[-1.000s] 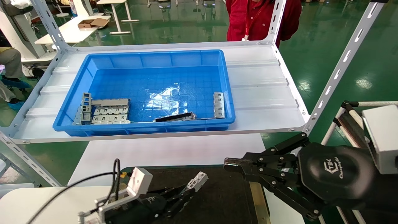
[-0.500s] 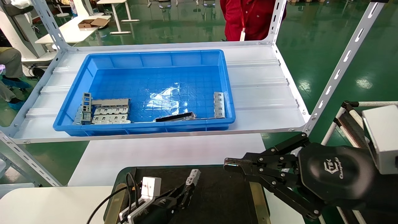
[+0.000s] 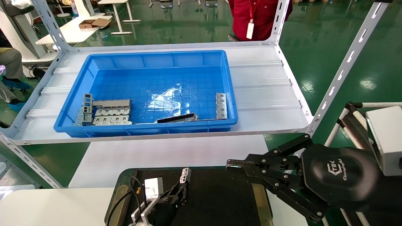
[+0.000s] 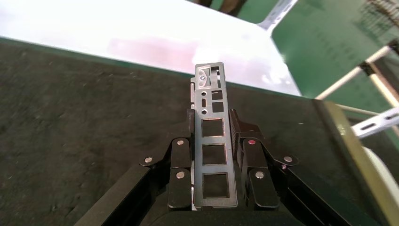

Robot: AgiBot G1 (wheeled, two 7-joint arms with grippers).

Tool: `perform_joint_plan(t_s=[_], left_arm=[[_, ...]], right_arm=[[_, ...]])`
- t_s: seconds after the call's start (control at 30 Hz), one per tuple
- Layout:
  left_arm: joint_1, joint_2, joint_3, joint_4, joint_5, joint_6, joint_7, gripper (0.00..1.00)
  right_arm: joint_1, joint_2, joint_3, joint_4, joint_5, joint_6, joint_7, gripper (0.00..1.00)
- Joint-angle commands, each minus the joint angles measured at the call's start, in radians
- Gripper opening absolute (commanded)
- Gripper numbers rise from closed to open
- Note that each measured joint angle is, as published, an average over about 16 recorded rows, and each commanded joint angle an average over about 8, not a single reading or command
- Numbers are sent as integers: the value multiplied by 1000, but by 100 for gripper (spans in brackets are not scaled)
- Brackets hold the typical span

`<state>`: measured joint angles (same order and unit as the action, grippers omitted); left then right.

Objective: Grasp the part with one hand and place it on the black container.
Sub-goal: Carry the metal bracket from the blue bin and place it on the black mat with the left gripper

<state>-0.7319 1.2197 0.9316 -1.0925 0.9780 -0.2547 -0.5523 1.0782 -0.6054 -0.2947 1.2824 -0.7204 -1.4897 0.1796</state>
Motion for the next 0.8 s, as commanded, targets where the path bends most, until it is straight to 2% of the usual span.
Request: perform_joint_plan(t_s=[0.03, 0.4, 0.47, 0.53, 0.7, 0.73, 0.8], left_arm=[[-7, 16, 12, 19, -20, -30, 11, 0], [-47, 49, 112, 74, -231, -143, 143, 0], [-58, 48, 133, 73, -282, -161, 173, 1], [-70, 46, 155, 67, -334, -179, 203, 13], [-100, 32, 206, 33, -460, -224, 276, 74], [-105, 28, 214, 24, -481, -232, 288, 85], [-115, 22, 229, 7, -520, -248, 310, 99]], right_arm=[[0, 0, 0, 0, 0, 0, 0, 0], [0, 0, -1, 0, 1, 0, 0, 0], [0, 0, -1, 0, 1, 0, 0, 5], [0, 0, -1, 0, 1, 0, 0, 28], [0, 1, -1, 0, 1, 1, -1, 89], [0, 1, -1, 0, 1, 1, -1, 98], [0, 1, -1, 0, 1, 1, -1, 100]])
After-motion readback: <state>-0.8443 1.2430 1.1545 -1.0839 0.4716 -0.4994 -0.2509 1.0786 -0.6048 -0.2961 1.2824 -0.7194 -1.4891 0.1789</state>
